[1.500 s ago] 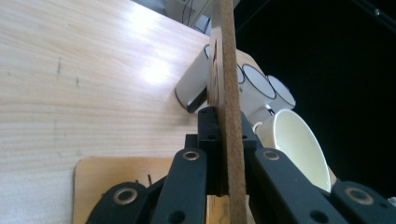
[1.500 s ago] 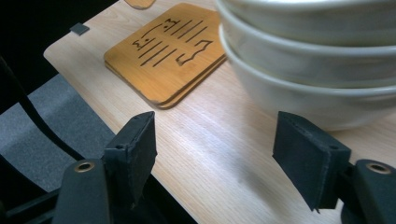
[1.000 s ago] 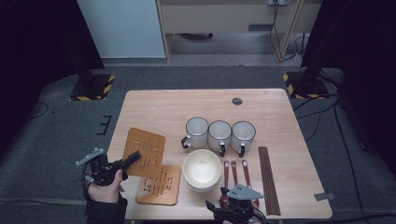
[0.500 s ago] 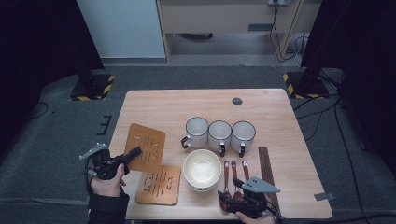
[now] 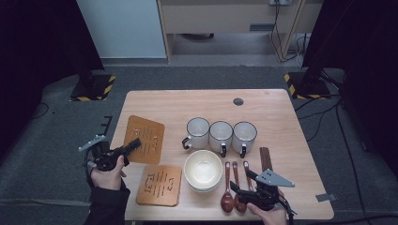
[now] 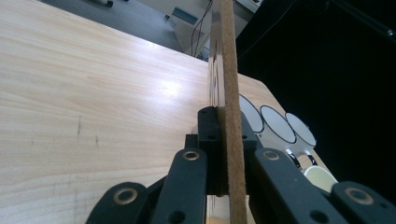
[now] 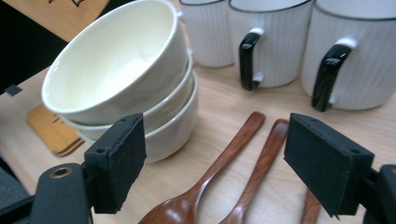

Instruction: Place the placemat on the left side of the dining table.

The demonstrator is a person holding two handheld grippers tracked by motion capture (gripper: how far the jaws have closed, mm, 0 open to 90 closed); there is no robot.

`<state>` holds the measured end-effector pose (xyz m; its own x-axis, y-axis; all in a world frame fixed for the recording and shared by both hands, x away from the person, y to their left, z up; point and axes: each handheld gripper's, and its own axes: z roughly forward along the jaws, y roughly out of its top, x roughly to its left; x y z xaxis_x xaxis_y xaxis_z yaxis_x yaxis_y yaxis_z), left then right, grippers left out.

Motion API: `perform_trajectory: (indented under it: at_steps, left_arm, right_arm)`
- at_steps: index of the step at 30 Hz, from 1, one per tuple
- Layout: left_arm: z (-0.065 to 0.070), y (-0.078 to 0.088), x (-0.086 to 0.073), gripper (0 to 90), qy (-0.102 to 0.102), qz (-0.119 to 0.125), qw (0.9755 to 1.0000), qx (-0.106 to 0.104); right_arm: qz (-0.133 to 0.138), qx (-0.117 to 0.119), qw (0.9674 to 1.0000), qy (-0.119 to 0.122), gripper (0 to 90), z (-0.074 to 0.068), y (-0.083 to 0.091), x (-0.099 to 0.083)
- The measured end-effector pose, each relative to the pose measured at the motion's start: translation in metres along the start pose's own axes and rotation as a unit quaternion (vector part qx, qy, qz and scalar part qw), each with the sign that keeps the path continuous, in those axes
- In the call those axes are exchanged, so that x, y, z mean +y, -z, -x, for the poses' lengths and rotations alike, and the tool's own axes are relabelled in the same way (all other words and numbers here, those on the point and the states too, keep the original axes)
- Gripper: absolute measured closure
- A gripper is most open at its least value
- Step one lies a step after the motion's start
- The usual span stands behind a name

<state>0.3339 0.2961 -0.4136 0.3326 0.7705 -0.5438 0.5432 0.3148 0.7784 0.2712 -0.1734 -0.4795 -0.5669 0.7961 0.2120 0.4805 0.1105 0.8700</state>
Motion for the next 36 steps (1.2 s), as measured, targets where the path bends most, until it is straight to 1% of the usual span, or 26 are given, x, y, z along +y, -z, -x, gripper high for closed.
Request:
perform_trajectory:
  at_steps: [5,9,16,25,31,33,36]
  left_arm:
    - [-0.001,-0.006,0.006,85.7,-0.003,0.001,1.0000,0.002]
    - [-0.003,-0.010,0.010,85.7,-0.006,0.003,1.0000,0.006]
    - [-0.008,-0.019,0.015,85.7,-0.005,0.004,0.9999,0.010]
    - [-0.017,-0.033,0.021,85.7,-0.001,0.005,0.9998,0.018]
    - [-0.029,-0.036,0.030,85.8,-0.004,0.010,0.9995,0.031]
    - [-0.034,-0.037,0.031,85.7,0.000,0.016,0.9994,0.031]
    - [-0.043,-0.037,0.033,85.7,0.003,0.015,0.9992,0.037]
  right_arm:
    - [0.010,-0.013,0.9999,-0.001,18.1,0.007,0.001,0.003]
    - [0.015,-0.022,0.9996,0.004,18.1,0.015,0.001,0.007]
    - [0.022,-0.042,0.9989,0.003,17.4,0.029,0.004,0.013]
    - [0.027,-0.067,0.9974,0.001,16.2,0.048,0.009,0.016]
    - [0.029,-0.084,0.9961,0.000,14.8,0.060,0.010,0.017]
    - [0.029,-0.088,0.9957,-0.002,14.5,0.063,0.009,0.017]
    - [0.029,-0.095,0.9950,-0.004,14.0,0.068,0.009,0.018]
